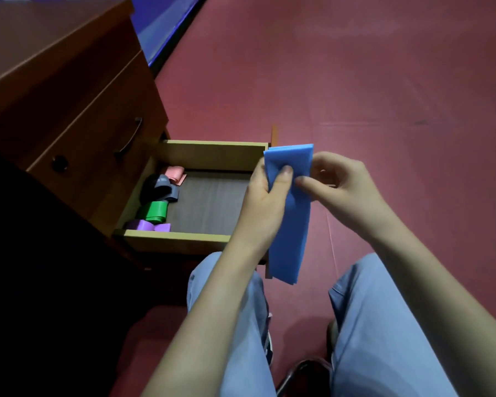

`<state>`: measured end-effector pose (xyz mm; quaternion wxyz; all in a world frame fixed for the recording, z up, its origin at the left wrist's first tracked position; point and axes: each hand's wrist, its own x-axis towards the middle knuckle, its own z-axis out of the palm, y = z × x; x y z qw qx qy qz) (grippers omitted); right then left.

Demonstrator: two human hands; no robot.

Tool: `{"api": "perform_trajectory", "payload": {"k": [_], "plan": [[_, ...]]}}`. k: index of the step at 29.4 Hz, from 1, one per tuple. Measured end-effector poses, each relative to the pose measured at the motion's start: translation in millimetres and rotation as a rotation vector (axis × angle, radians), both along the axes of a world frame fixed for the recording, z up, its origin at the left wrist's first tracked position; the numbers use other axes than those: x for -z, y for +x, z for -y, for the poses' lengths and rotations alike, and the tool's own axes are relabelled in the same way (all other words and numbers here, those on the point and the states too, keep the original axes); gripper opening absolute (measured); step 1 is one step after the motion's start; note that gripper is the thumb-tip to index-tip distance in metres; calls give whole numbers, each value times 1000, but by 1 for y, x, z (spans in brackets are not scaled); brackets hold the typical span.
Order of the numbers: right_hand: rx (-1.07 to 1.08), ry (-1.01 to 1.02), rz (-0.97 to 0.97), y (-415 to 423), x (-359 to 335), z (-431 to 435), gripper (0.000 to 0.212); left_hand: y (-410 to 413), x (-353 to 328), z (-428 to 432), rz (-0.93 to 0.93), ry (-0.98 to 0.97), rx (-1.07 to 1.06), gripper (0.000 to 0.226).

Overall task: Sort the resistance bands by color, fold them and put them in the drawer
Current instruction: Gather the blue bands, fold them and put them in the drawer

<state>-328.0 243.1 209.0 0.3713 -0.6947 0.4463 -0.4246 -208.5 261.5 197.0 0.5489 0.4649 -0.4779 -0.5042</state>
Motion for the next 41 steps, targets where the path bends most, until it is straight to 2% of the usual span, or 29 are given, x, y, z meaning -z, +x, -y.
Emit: {"api": "perform_trajectory", "payload": {"k": [2, 4, 7, 9, 11, 13, 16, 18, 21, 22, 24, 25, 26, 27, 29, 31, 34, 37, 39, 41], "plan": [[-34, 49, 122, -4, -6, -6, 32, 4, -1, -11, 39, 39, 64, 13], [-45, 84, 208, -8, -9, -9, 28, 7, 3, -22, 128, 179, 150, 10], [-71, 20, 119, -12, -8, -19, 25, 7, 3, -29, 152, 286, 135, 15], [-138, -10, 35, -17, -5, -28, 29, 7, 1, -33, 95, 337, 108, 13], [-174, -6, -13, -20, 1, -37, 22, 8, -1, -33, 31, 394, 92, 15], [-131, -14, -25, -23, 8, -43, 22, 9, 1, -35, 5, 435, 96, 13], [-70, -60, -73, -22, 13, -45, 32, 13, 0, -41, -178, 494, 172, 19], [-46, -52, -104, -21, 14, -48, 40, 16, 1, -46, -230, 485, 253, 22], [-43, -13, -151, -17, 17, -54, 35, 16, 10, -53, -44, 380, 216, 15], [-46, 28, -103, -16, 18, -55, 40, 15, 13, -55, -30, 362, 166, 17], [-65, 218, 217, -15, 17, -58, 52, 16, 16, -58, -53, 349, 70, 18], [-72, 340, 407, -15, 17, -59, 52, 15, 17, -59, -64, 333, 39, 17], [-78, 431, 517, -17, 18, -60, 46, 15, 18, -59, -59, 311, 21, 17], [-95, 493, 528, -19, 21, -61, 40, 14, 16, -61, -51, 289, 8, 17], [-182, 560, 363, -21, 25, -66, 41, 13, 14, -63, -15, 218, -15, 16], [-224, 541, 263, -19, 27, -73, 25, 11, 9, -64, 31, 159, -10, 14], [-162, 492, 325, -18, 26, -78, 20, 10, 5, -65, 89, 75, 20, 18], [-120, 431, 345, -18, 24, -81, 22, 8, 5, -68, 53, 22, 58, 19], [-83, 398, 376, -18, 24, -83, 22, 7, 9, -70, -41, 64, 95, 22], [-21, 356, 405, -18, 23, -81, 22, 7, 15, -76, -94, 198, 144, 25]]}}
